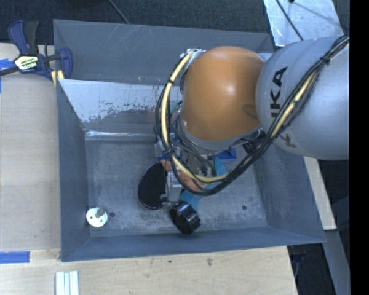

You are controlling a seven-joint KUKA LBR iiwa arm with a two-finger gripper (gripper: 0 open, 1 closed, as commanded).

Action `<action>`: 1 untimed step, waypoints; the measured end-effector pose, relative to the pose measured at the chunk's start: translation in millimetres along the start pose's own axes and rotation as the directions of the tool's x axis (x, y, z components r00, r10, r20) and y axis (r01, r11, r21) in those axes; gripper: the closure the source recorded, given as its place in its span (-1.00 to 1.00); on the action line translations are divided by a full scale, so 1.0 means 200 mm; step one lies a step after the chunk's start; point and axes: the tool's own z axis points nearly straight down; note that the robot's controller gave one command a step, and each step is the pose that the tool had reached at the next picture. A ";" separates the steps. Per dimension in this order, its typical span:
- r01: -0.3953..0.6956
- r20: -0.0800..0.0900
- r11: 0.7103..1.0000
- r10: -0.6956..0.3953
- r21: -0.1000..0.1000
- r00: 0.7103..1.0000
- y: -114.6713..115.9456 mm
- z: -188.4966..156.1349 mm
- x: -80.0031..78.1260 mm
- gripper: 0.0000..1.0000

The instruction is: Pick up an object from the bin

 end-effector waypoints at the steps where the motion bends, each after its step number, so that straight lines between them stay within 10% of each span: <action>1: -0.003 0.008 1.000 0.003 -0.002 1.000 0.00 -0.02 -0.01 -1.00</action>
Offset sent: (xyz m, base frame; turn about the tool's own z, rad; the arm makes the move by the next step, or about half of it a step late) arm 0.0275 -0.0526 -0.0309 -0.0544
